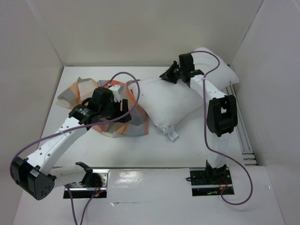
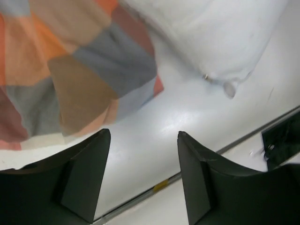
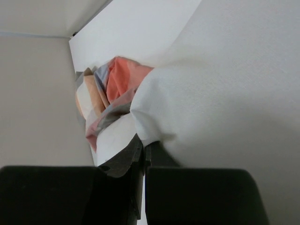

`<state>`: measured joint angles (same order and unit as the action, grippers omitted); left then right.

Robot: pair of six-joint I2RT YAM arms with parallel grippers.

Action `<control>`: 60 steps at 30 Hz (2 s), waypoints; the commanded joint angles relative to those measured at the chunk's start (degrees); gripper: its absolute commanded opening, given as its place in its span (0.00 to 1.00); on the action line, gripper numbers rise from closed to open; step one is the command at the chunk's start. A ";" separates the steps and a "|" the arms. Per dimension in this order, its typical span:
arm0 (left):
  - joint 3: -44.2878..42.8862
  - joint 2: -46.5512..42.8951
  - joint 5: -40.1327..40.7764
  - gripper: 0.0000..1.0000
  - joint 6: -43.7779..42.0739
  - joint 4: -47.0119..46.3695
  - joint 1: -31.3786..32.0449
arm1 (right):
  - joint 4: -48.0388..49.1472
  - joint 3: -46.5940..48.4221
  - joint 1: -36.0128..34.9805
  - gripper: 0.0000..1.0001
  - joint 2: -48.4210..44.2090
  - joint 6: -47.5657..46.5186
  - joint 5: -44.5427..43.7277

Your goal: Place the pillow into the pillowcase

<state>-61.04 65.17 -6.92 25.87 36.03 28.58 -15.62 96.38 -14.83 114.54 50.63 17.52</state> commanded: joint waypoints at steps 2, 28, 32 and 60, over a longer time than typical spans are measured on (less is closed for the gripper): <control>-8.21 3.73 4.02 0.67 -0.91 0.09 -0.72 | 7.09 -1.63 1.47 0.00 -3.44 0.52 0.41; -38.90 48.04 1.38 0.65 10.43 -3.33 -13.64 | 3.76 -3.13 2.61 0.00 -4.06 -4.31 2.17; -39.59 49.43 -0.20 0.15 10.43 -4.92 -14.16 | 3.75 -2.60 2.61 0.00 -3.54 -4.84 1.64; -48.39 38.20 -21.47 0.00 -3.46 10.11 -10.13 | 11.47 7.33 -0.81 0.00 2.34 2.89 -7.58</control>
<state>-109.43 108.33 -24.21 25.32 44.14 17.61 -14.90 99.79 -17.30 115.87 48.73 14.44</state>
